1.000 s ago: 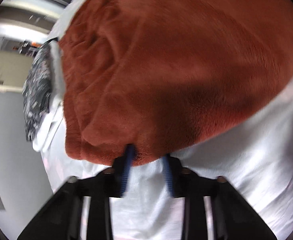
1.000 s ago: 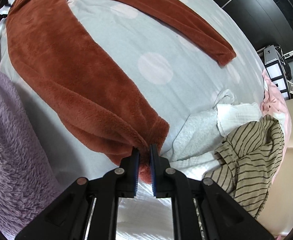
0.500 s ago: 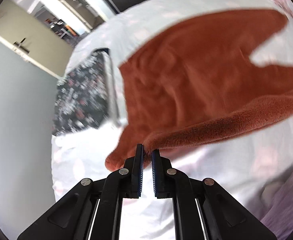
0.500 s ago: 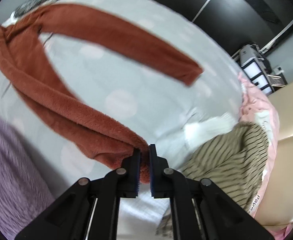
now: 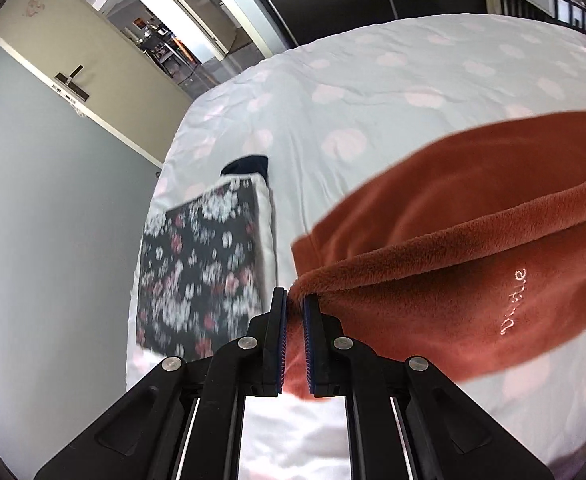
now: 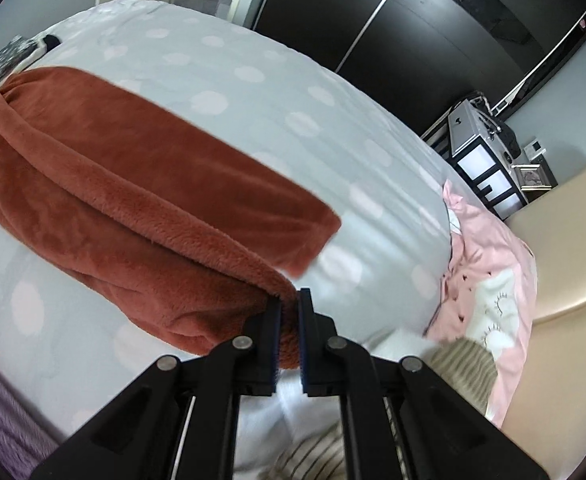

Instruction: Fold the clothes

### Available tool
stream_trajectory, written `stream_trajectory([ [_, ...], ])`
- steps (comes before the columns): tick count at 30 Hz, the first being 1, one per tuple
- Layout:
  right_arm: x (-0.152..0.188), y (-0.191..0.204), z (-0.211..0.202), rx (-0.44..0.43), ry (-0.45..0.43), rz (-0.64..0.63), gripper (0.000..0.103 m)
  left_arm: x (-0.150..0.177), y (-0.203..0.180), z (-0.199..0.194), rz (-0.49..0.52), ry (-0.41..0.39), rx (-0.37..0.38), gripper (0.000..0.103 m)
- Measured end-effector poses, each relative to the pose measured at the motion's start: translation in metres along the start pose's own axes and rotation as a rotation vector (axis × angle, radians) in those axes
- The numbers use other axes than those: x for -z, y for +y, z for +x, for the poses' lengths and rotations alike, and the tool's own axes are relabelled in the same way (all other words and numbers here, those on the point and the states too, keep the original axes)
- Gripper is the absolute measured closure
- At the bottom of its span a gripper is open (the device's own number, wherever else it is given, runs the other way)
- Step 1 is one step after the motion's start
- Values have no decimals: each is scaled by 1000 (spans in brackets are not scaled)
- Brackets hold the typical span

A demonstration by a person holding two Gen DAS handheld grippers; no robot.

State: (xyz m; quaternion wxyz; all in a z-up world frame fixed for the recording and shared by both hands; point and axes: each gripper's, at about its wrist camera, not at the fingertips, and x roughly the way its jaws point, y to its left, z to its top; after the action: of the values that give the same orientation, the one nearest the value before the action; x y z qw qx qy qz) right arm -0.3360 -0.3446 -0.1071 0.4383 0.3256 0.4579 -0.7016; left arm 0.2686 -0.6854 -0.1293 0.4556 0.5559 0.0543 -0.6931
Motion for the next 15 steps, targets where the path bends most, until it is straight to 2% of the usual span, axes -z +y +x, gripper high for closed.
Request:
stream_trajectory([
  [9, -65, -27, 104, 11, 122, 21, 96, -73, -12, 85, -83, 23, -30, 95],
  [11, -75, -30, 124, 38, 147, 31, 96, -85, -13, 103, -101, 16, -74, 101],
  [15, -85, -38, 156, 56, 175, 81, 96, -96, 2, 135, -204, 38, -68, 101],
])
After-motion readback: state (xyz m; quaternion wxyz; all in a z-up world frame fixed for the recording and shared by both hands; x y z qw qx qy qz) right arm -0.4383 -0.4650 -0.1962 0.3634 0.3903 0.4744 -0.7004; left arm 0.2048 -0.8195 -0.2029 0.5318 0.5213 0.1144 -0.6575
